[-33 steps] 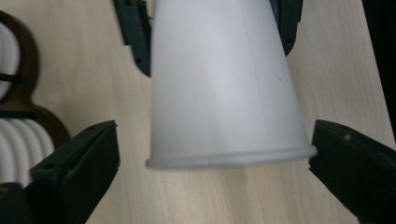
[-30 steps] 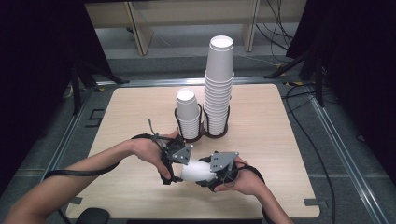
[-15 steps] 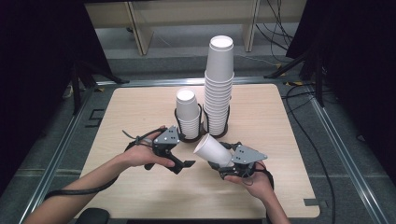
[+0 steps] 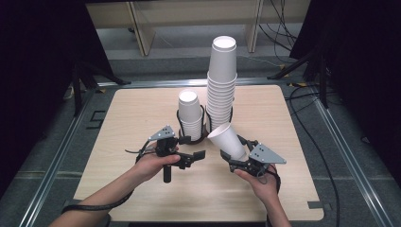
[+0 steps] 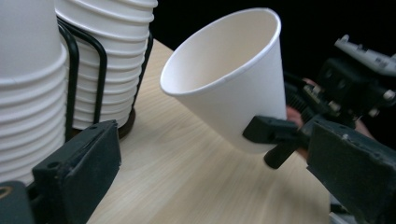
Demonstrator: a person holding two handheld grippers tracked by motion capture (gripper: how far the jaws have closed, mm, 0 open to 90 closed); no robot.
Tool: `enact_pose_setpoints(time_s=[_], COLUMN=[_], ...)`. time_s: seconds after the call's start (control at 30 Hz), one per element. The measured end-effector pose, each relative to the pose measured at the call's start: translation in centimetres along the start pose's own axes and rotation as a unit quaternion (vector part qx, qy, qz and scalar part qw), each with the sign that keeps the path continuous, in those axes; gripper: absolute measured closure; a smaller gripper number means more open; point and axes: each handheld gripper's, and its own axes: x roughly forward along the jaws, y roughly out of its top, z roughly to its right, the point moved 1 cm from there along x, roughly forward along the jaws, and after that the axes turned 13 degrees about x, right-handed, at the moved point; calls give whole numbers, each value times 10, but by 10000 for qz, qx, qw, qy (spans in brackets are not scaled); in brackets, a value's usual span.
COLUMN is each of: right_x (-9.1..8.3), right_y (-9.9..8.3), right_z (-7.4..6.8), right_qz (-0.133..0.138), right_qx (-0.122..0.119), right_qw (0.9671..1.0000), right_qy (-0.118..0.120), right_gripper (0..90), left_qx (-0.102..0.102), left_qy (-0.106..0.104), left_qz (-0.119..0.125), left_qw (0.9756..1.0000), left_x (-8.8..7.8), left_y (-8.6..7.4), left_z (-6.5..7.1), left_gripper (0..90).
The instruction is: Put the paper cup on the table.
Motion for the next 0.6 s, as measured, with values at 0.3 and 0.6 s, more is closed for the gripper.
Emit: enact_pose_setpoints(time_s=[0.3, 0.6], right_x=[7, 12], right_y=[5, 5], right_z=[-7, -12], right_qz=[-81, -127], right_qx=[-117, -95], right_qw=[9999, 9998], right_qy=[85, 140], right_gripper=[238, 238], left_qx=[-284, -435], left_qy=[-30, -146], left_qz=[19, 174], left_qw=[9996, 9988], left_x=[14, 23], left_y=[-6, -7], left_z=[0, 0], left_gripper=[31, 30])
